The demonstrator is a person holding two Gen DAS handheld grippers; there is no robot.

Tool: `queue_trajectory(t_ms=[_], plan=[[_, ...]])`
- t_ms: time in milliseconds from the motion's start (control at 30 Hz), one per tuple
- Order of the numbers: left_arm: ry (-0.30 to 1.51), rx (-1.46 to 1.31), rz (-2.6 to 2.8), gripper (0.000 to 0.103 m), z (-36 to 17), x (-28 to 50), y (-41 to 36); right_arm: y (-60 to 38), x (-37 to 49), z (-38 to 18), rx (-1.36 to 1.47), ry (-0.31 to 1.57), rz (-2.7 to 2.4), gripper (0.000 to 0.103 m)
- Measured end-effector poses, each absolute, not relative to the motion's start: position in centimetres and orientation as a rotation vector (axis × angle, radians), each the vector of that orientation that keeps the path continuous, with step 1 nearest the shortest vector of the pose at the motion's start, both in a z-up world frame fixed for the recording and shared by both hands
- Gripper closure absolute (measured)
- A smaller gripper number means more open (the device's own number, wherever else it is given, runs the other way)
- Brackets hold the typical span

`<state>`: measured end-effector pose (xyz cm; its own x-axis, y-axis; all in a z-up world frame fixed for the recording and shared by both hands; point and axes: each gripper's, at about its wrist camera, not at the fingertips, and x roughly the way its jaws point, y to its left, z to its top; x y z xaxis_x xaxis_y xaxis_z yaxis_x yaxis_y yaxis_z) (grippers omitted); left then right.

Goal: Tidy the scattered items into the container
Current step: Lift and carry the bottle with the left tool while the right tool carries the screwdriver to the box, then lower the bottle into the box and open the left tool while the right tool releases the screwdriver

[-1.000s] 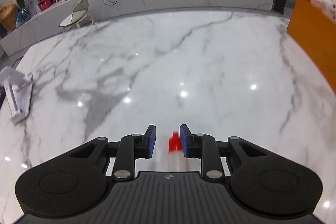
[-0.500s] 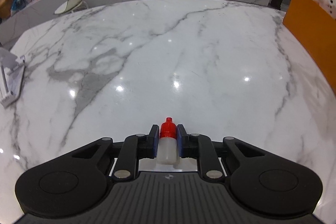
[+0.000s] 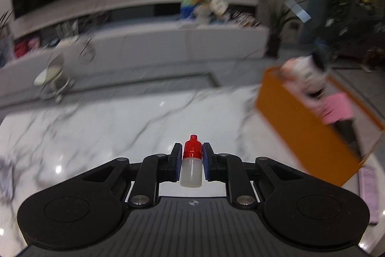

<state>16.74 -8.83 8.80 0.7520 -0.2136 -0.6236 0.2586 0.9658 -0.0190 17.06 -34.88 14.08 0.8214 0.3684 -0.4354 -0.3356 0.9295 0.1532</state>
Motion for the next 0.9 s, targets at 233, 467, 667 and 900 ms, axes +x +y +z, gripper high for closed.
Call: queue_trajectory(t_ms=[233, 467, 667, 900], plan=[[0.572, 0.062, -0.340, 0.083, 12.1, 17.6, -14.3, -37.6, 16.6, 14.4, 0.079, 0.457, 0.323, 0.092], [0.560, 0.080, -0.428, 0.083, 11.9, 18.8, -19.9, -41.4, 16.6, 13.7, 0.105, 0.474, 0.246, 0.092], [0.581, 0.091, -0.484, 0.083, 10.4, 20.0, -24.0, -44.4, 16.7, 12.4, 0.112, 0.516, 0.186, 0.092], [0.621, 0.110, -0.530, 0.083, 8.3, 21.1, -28.3, -48.3, 17.9, 10.2, 0.131, 0.605, 0.067, 0.092]])
